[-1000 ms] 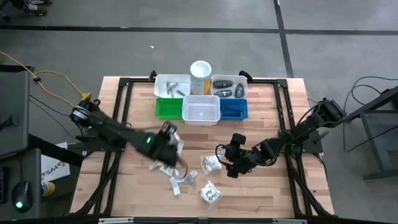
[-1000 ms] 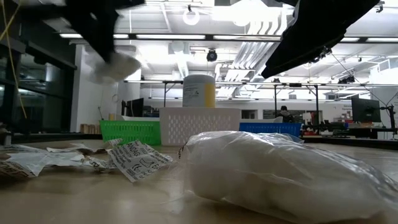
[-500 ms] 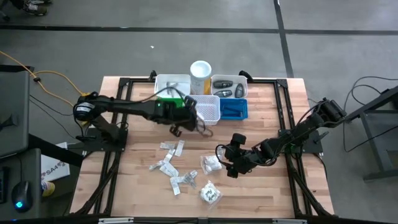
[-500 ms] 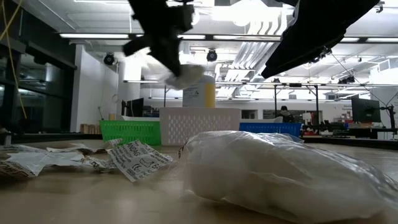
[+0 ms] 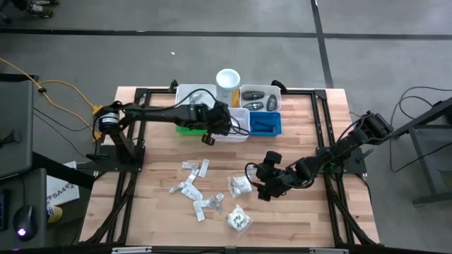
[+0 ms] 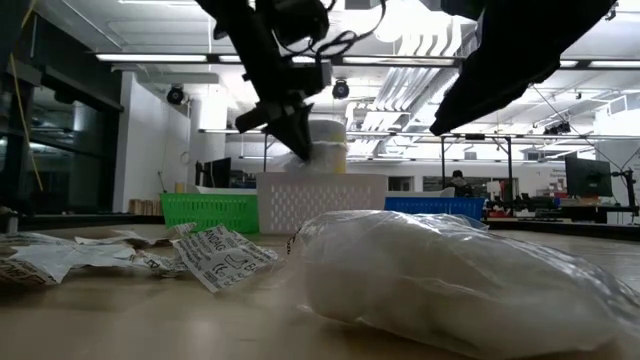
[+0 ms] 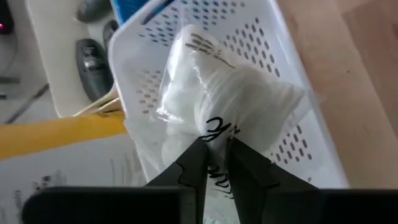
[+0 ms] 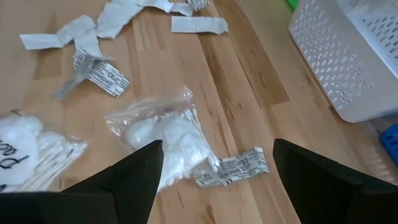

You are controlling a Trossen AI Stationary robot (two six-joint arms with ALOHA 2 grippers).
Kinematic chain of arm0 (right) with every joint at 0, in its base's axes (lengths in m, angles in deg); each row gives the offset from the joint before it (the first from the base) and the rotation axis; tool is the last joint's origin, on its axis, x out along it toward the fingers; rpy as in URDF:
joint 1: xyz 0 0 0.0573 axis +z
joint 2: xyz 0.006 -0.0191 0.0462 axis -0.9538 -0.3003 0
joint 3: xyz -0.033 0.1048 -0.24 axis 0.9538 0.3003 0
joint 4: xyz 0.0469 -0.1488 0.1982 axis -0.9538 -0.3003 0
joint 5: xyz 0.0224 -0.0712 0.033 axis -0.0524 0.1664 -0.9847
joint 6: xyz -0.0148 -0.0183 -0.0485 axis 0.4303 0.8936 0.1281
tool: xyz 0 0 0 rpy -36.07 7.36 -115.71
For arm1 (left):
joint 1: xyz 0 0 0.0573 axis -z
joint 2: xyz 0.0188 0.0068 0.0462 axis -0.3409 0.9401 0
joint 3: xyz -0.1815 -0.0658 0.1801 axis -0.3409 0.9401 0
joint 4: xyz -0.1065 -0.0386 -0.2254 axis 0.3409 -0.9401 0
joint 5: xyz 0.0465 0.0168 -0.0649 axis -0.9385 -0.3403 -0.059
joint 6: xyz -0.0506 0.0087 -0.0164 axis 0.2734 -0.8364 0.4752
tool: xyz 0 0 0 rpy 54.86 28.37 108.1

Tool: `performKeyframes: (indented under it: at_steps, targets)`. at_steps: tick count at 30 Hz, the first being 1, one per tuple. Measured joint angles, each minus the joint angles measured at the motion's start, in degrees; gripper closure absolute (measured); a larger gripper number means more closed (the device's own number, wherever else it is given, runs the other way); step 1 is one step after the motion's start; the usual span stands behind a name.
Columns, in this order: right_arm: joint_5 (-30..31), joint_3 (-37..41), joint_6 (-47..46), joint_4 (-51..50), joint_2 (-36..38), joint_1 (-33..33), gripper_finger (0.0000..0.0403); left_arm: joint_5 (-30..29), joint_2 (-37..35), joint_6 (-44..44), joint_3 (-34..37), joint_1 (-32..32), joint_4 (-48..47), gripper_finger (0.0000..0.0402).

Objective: Pick & Place Travel size toiletries
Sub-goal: Put the white cotton pack into the bottom white bin

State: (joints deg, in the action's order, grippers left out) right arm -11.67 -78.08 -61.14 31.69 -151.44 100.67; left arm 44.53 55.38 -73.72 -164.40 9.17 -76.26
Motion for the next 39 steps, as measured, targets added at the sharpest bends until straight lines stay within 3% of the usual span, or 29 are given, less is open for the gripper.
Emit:
performKeyframes:
  at_steps: [10, 21, 28, 33, 39]
  targets:
    - [-0.1, 0.0, 0.0, 0.2, 0.0, 0.1, 0.0106, 0.0, 0.1, -2.1, 0.0, -0.1, 1.1, 0.0334]
    - [0.0, 0.0, 0.0, 0.3, 0.0, 1.5, 0.0106, -0.4, 0.1, -1.9, 0.0, -0.1, 1.0, 0.0219]
    - [0.0, 0.0, 0.1, 0.3, 0.0, 1.9, 0.0106, -4.9, -0.1, -1.4, 0.0, 0.0, 0.8, 0.0202]
    - [-1.2, 0.0, 5.1, 1.2, -0.5, 1.9, 0.0106, -3.0, -3.3, 4.3, 0.0, -0.1, -2.5, 0.0202]
    - [-7.7, -0.1, 16.6, 8.2, -4.8, 1.9, 0.0106, -0.3, -7.3, 19.6, 0.0, 1.1, -12.7, 0.0202]
